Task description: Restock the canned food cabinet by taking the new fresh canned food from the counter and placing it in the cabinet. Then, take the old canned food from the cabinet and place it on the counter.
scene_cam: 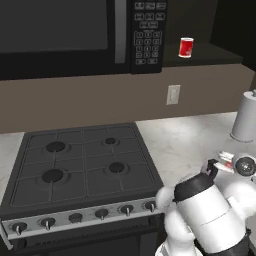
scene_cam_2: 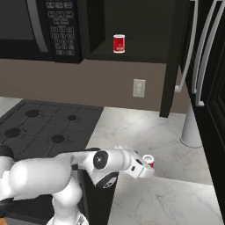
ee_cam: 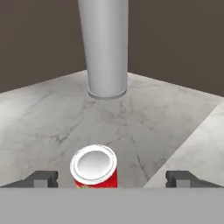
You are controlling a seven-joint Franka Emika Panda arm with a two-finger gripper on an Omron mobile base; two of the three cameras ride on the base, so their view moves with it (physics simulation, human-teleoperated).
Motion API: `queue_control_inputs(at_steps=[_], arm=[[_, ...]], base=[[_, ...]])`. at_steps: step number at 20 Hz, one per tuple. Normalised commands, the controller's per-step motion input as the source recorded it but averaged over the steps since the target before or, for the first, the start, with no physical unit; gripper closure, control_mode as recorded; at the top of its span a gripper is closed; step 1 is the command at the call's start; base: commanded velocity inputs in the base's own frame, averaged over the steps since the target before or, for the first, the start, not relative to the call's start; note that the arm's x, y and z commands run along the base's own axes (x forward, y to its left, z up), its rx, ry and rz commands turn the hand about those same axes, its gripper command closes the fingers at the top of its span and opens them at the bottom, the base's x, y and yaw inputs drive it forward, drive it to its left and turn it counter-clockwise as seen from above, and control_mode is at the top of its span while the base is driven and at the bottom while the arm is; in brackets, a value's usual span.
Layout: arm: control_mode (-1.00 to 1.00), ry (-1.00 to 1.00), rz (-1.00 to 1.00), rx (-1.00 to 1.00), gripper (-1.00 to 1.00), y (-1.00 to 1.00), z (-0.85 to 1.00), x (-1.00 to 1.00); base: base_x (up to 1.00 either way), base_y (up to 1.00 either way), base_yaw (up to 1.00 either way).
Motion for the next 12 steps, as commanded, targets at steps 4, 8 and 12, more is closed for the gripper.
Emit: queue_control_inputs(at_steps=[4, 8, 12], arm=[[-1.00, -0.13, -0.02, -0.11, -1.00, 0.69, 1.00, -0.17], [-1.00, -0.14, -0.01, -0.14, -1.00, 0.72, 1.00, -0.21], [-1.00, -0.07, 0.00, -0.10, -1.00, 0.91, 1.00, -0.46]], base=[[0.00, 0.00, 0.00], [0.00, 0.00, 0.00], [0.00, 0.00, 0.00]])
